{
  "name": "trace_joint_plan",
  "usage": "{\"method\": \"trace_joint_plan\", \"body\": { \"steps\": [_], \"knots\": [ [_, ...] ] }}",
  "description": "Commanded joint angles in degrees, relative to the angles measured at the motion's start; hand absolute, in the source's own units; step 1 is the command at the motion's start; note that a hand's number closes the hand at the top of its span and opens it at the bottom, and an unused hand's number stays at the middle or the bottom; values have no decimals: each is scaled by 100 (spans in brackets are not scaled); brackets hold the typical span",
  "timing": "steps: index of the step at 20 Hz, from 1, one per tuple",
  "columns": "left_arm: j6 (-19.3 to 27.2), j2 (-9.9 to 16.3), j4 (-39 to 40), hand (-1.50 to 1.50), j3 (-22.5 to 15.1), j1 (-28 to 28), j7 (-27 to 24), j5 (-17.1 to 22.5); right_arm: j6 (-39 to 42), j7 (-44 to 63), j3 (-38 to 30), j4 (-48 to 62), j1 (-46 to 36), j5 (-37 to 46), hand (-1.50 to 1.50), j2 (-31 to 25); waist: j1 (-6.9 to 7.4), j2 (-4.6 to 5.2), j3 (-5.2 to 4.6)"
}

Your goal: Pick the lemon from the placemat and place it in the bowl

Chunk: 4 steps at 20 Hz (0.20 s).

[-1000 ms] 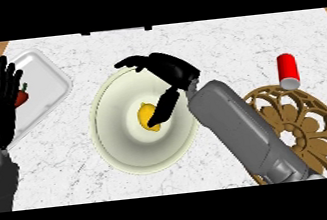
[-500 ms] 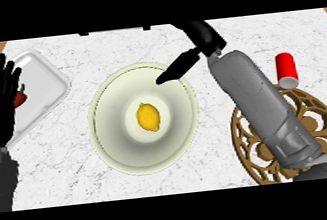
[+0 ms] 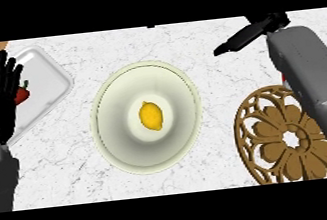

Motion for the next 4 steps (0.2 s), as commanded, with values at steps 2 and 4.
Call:
{"method": "trace_joint_plan", "body": {
  "steps": [2,4],
  "knots": [
    [-149,98,-18,0,45,-99,39,104,901,-543,-372,742,-197,-168,-150,-947,144,72,9],
    [20,-71,-116,0,-134,-186,205,-8,885,-763,-322,997,-168,-34,-150,-971,166,78,13]
  ]
}}
